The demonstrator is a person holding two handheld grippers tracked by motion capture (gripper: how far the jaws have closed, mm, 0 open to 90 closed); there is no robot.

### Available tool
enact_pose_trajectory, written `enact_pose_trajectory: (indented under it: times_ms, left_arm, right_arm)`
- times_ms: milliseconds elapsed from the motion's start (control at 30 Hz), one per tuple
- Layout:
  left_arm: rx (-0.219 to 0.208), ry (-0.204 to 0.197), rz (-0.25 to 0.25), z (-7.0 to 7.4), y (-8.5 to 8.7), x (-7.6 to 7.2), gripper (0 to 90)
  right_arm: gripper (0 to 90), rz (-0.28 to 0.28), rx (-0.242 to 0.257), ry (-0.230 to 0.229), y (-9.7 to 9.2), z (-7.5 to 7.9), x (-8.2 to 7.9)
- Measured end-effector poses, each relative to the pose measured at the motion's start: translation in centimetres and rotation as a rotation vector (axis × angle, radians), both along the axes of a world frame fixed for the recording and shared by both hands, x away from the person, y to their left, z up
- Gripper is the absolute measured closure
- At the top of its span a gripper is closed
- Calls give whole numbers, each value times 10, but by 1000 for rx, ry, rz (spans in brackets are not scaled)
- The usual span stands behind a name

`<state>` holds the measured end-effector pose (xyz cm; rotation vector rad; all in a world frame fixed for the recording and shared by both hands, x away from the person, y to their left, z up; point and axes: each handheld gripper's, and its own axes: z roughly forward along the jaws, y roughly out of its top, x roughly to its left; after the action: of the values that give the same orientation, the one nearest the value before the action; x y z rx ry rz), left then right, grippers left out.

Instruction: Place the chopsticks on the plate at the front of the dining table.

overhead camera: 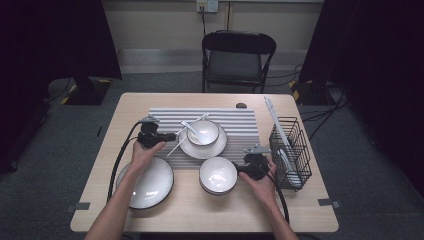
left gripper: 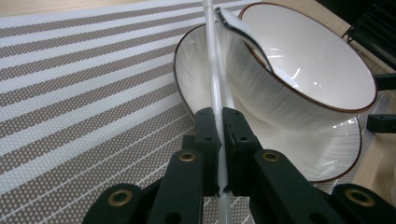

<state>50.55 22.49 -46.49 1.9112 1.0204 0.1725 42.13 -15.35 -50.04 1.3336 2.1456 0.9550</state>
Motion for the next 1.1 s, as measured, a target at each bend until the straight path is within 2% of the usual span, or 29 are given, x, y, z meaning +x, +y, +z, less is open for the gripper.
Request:
enact_pose_trajectory:
  times_ms: [333, 633, 767, 933, 1033, 1100]
  left_arm:
    - [17, 8, 3, -2, 1, 1, 853]
    - [6, 19, -8, -2, 2, 1, 830]
    - [9, 10, -10, -1, 4, 0, 815]
    - [-31, -2, -19, 3, 8, -4, 791]
    - [-46, -3, -32, 2, 11, -6, 809]
    - [-43, -1, -20, 1, 14, -7, 813]
  right_arm:
    - [202, -5, 0, -1, 0, 0, 0]
    - [202, -7, 0, 0, 0, 0, -1]
    - [202, -7, 0, 0, 0, 0, -1]
    - [201, -7, 0, 0, 0, 0, 0]
    - [201, -7, 0, 0, 0, 0, -1]
    - [202, -7, 0, 0, 0, 0, -1]
